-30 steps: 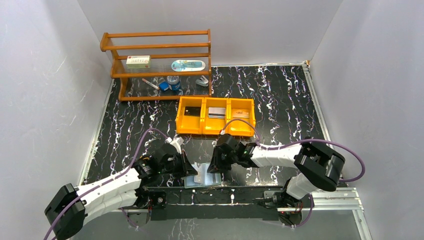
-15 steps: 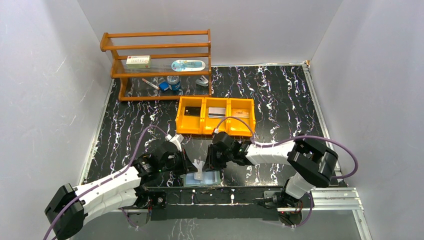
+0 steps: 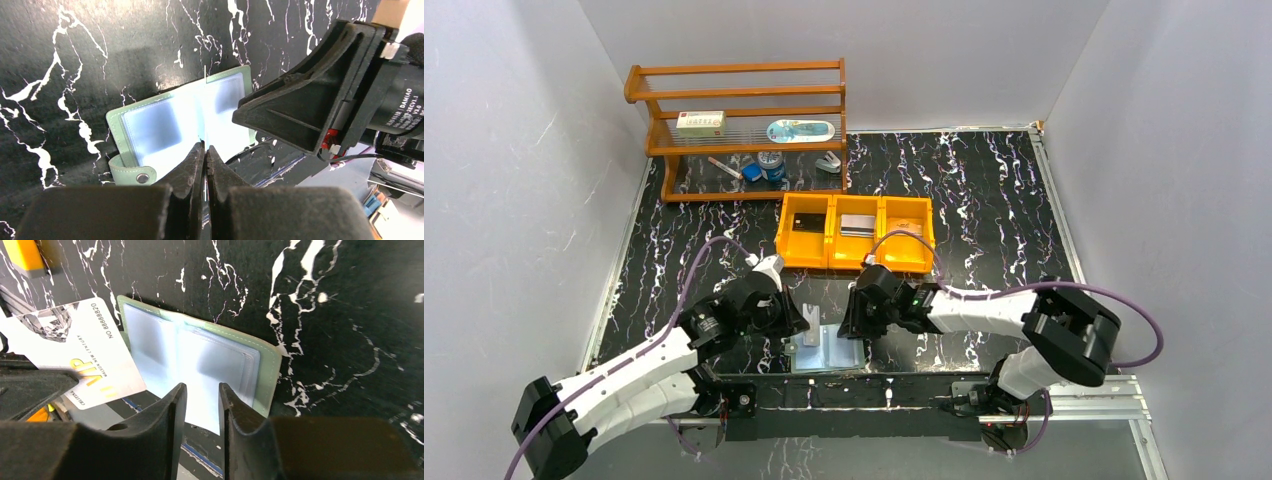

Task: Take the credit cards out of the card holder

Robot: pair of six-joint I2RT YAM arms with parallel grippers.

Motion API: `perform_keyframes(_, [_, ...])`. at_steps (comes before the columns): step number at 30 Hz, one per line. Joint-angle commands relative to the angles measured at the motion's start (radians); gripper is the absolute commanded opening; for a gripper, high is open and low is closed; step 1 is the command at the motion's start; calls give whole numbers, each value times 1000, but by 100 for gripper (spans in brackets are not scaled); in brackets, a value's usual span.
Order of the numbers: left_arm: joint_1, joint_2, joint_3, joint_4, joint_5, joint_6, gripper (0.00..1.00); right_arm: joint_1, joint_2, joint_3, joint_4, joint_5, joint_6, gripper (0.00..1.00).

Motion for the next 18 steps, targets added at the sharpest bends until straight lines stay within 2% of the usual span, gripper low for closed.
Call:
perform_keyframes(1, [3, -19, 52, -56, -55, 53, 0, -1, -95, 47, -118, 142, -44, 41])
perform_keyframes(5, [12, 17, 110, -69, -64, 135, 0, -6, -170, 72, -221, 252, -61, 54])
perform_keyframes(10, [62, 60, 145, -34, 12, 185, 0, -55, -277, 26, -225, 290, -69, 62])
perform_keyframes(12, [113, 57, 128, -10, 64, 193, 0, -86, -320, -9, -181, 258, -73, 63])
perform_keyframes(14, [212, 45, 100, 9, 141, 201, 0, -124, -370, -61, -101, 211, -74, 65])
perform_keyframes(16, [305, 29, 74, 57, 269, 202, 0, -164, -415, -131, -6, 150, -72, 68])
perform_keyframes(18, [353, 11, 38, 147, 386, 168, 0, -198, -453, -187, 105, 90, -76, 69])
